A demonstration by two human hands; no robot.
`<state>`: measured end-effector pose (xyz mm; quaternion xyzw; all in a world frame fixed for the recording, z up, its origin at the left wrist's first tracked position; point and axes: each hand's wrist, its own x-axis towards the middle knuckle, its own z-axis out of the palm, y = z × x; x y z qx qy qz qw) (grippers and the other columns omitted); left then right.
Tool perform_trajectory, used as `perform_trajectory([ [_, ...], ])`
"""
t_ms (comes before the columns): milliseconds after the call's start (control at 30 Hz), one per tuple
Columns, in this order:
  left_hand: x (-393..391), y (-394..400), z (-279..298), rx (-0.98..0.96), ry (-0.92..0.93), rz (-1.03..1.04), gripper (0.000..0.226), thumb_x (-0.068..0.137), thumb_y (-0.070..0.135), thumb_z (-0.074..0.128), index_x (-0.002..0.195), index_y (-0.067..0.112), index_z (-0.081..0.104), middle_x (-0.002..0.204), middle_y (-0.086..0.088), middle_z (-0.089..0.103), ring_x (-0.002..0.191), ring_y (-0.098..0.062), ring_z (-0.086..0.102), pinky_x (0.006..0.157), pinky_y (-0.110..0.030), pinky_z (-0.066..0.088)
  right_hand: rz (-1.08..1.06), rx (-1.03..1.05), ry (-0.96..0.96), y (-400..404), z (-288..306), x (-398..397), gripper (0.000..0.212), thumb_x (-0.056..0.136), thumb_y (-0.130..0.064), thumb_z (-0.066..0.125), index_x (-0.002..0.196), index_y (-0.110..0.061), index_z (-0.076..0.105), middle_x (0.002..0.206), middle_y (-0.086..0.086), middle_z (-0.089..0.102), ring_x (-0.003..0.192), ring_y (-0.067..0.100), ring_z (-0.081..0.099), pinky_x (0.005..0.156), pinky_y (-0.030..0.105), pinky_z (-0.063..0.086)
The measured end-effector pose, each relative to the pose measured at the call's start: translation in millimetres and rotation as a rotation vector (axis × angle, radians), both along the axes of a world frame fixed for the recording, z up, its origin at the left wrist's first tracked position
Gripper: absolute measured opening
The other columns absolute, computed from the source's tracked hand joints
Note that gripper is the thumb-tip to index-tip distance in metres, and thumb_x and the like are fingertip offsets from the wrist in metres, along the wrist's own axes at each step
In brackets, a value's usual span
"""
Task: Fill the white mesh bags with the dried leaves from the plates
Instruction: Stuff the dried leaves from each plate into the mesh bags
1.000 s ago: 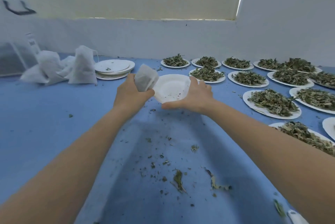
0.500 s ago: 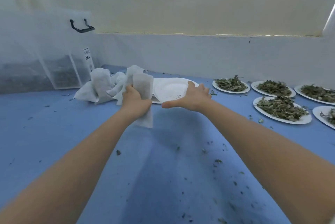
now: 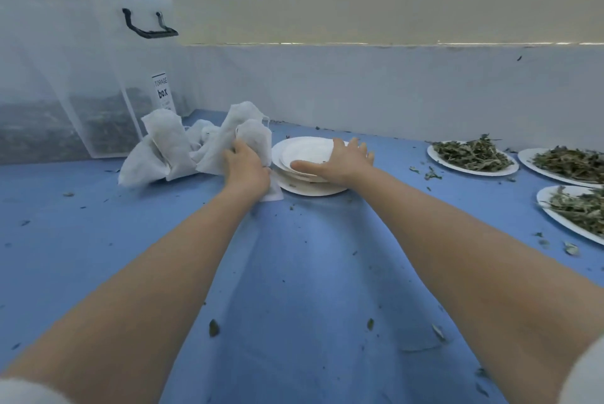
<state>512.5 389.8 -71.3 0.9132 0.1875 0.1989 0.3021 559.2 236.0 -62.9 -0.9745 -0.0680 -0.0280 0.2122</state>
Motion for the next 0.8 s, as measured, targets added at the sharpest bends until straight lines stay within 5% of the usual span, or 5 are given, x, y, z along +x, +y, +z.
perform_trajectory([
  [200,-32.8,-33.0,16.0,0.238,-0.036,0.093,0.06,0.085,0.02,0.062,0.132,0.002,0.029,0.134,-0.021,0.031,0.119,-0.035,0.033,0.095,-0.037,0.032,0.078,0.002,-0.063,-25.9,9.5,-42.1,0.095,0.077,-0.076,0.046,0.147,-0.016,0.023,0.151,0.013,0.019,0.141,0.03,0.008,0.112,0.039,0.012],
  [333,-72.0,-84.3,25.4,0.226,-0.083,-0.141,0.059,0.084,0.009,0.054,0.136,0.003,0.026,0.134,-0.019,0.029,0.12,-0.032,0.03,0.097,-0.033,0.029,0.086,0.081,-0.052,-57.8,19.8,-91.4,0.085,0.08,-0.068,0.053,0.143,-0.016,0.029,0.141,0.009,0.033,0.133,0.027,0.022,0.104,0.037,0.026],
  [467,-105.0,-149.7,34.8,0.186,0.003,-0.338,0.05,0.084,0.002,0.048,0.132,0.003,0.032,0.13,-0.017,0.032,0.119,-0.03,0.033,0.087,-0.029,0.032,0.024,0.083,-0.021,-106.4,31.6,-136.0,0.076,0.085,-0.06,0.051,0.143,-0.017,0.029,0.147,0.011,0.026,0.137,0.03,0.018,0.107,0.041,0.023],
  [633,-124.0,-232.5,37.8,0.156,0.108,-0.5,0.048,0.086,0.003,0.046,0.131,0.003,0.032,0.136,-0.016,0.029,0.127,-0.03,0.029,0.095,-0.033,0.034,-0.076,0.021,0.02,-190.7,36.6,-172.5,0.073,0.09,-0.054,0.049,0.146,-0.014,0.026,0.149,0.012,0.025,0.137,0.031,0.022,0.109,0.043,0.025],
  [800,-116.9,-304.3,24.6,0.078,0.189,-0.633,0.051,0.091,0.016,0.052,0.134,0.004,0.029,0.139,-0.015,0.025,0.127,-0.029,0.03,0.082,-0.028,0.032,-0.264,0.009,0.088,-268.1,26.9,-180.7,0.076,0.087,-0.056,0.053,0.143,-0.011,0.028,0.147,0.015,0.027,0.134,0.034,0.024,0.105,0.043,0.029],
])
